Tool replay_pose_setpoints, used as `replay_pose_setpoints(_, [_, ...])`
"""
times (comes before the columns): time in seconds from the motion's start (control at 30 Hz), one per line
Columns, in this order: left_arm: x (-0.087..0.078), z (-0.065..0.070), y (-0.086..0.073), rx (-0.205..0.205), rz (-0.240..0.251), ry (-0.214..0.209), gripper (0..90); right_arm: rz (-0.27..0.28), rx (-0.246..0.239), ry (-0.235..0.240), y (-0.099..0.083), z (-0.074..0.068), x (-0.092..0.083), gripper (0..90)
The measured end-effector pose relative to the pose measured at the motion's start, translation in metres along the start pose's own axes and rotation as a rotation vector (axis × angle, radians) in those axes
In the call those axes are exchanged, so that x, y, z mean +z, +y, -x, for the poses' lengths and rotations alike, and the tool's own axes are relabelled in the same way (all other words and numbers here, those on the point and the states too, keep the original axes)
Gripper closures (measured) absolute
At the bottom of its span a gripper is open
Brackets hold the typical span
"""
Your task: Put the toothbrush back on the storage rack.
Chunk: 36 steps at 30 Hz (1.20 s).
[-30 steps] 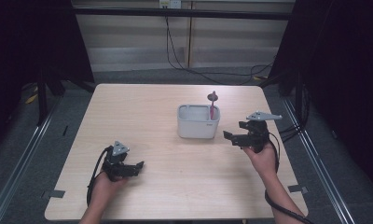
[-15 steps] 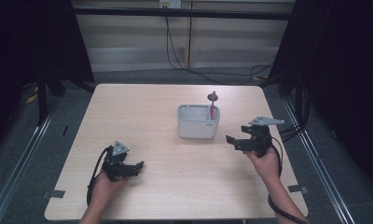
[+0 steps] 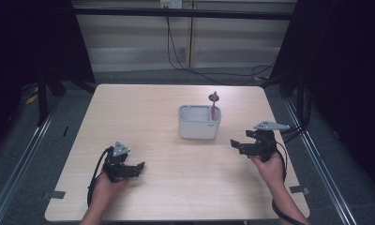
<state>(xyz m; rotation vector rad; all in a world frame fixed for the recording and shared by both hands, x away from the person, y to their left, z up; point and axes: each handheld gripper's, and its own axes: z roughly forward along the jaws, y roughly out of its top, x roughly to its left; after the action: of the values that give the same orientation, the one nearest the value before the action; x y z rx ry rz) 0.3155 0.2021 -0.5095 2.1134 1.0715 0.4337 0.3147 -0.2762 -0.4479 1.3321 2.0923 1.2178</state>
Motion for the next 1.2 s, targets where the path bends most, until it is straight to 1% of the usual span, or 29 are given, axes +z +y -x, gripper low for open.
replay_pose_setpoints(0.2, [0.000,0.000,0.000,0.000,0.000,0.000,14.6,-0.002,-0.001,0.004,-0.004,0.002,0.000,16.9])
replay_pose_setpoints(0.33, [0.000,0.000,0.000,0.000,0.000,0.000,14.6,-0.007,0.006,0.003,-0.008,0.003,0.001,16.9])
replay_pose_setpoints(0.63, [0.000,0.000,0.000,0.000,0.000,0.000,14.6,-0.030,0.010,-0.007,-0.018,0.007,0.001,17.3])
replay_pose_setpoints(0.73, [0.000,0.000,0.000,0.000,0.000,0.000,14.6,-0.040,-0.007,-0.010,-0.021,0.007,0.001,17.3])
replay_pose_setpoints(0.83, [0.000,0.000,0.000,0.000,0.000,0.000,14.6,-0.055,-0.012,-0.014,-0.023,0.006,0.002,17.4])
replay_pose_setpoints(0.87, [0.000,0.000,0.000,0.000,-0.001,0.001,14.6,-0.062,-0.020,-0.017,-0.024,0.005,0.003,17.4])
replay_pose_setpoints(0.9, [0.000,0.000,0.000,0.000,0.000,0.000,14.6,-0.080,-0.041,-0.025,-0.025,0.003,0.004,17.4])
replay_pose_setpoints(1.03, [0.000,0.000,0.000,0.000,0.000,0.000,14.6,-0.094,-0.049,-0.024,-0.027,0.002,0.007,17.4])
replay_pose_setpoints(1.07, [0.000,0.000,0.000,0.000,0.000,0.000,14.6,-0.105,-0.050,-0.031,-0.027,0.000,0.008,17.4])
replay_pose_setpoints(1.13, [0.000,0.000,0.000,0.000,0.000,0.000,14.6,-0.107,-0.058,-0.030,-0.028,-0.001,0.010,17.5])
replay_pose_setpoints(1.2, [0.000,0.000,0.000,0.000,0.000,0.000,14.6,-0.122,-0.068,-0.035,-0.030,0.000,0.011,17.7])
